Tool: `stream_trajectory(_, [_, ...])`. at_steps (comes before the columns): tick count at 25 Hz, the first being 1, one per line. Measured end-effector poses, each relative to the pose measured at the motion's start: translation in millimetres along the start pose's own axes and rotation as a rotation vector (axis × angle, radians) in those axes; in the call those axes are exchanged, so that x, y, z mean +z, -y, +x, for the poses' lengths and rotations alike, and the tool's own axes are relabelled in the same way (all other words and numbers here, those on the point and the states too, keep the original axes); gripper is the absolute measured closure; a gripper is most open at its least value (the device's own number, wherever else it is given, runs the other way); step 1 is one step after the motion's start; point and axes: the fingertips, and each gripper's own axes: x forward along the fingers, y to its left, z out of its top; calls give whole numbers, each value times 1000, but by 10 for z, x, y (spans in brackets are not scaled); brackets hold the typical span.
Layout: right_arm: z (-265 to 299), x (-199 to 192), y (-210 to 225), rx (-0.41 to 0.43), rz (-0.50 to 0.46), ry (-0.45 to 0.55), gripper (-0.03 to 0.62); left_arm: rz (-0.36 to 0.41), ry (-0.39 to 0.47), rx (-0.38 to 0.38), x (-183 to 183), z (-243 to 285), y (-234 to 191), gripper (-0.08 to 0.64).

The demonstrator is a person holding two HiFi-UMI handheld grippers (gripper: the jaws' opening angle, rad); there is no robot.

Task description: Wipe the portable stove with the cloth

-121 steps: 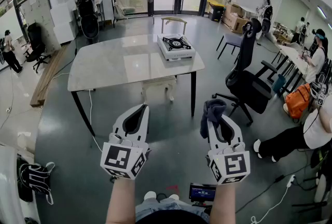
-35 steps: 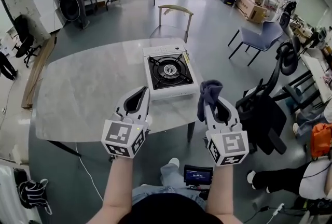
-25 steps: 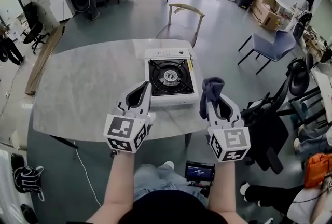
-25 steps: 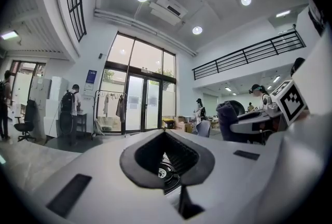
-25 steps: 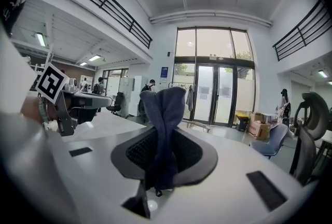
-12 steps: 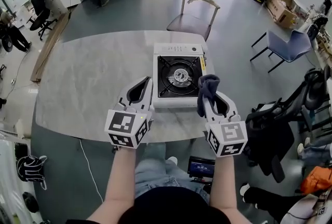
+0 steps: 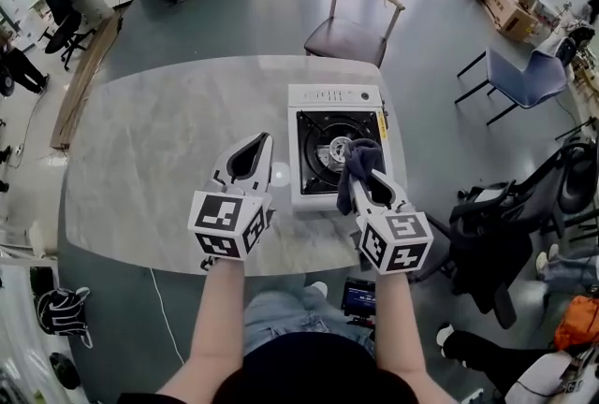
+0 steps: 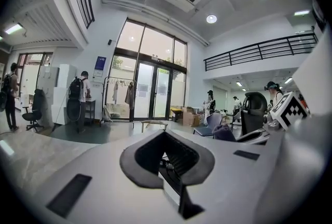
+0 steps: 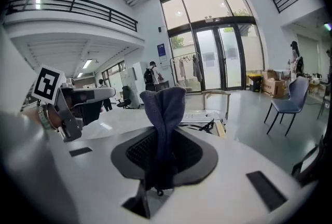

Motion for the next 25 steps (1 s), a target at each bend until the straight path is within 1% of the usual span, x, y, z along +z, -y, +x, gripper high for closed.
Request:
stream_trajectory(2, [109, -98, -24, -3, 27, -33, 500, -15, -13, 2, -60, 50, -99, 552])
stream_trajectory(5, [263, -216, -35, -8, 41, -88, 500, -37, -29, -1, -112, 159, -198, 554])
stream_trajectory(10, [461, -455, -95, -12, 78, -165, 500, -52, -59, -19, -220, 261, -290, 552])
stream_trajectory(12, [522, -553, -88, -36, 107, -193, 500, -57, -66, -23, -248, 274, -344, 554])
stream_trajectory(16, [620, -795, -6, -116, 182, -267, 500, -67, -81, -24, -300, 301, -469, 552])
stream_trajectory(18, [657, -878, 4, -140, 196, -276, 499, -78, -90, -24, -346, 318, -519, 554])
stream_trajectory(20, [673, -893, 0, -156, 201, -270, 499, -86, -98, -30, -394, 345, -541, 554])
stream_trajectory(22, [683, -891, -9, -167, 190, -288, 499, -91, -106, -41, -425, 381, -543, 552])
stream_trajectory(25, [701, -894, -19, -164, 127, -352, 499, -100, -110, -63, -438, 441, -534, 552])
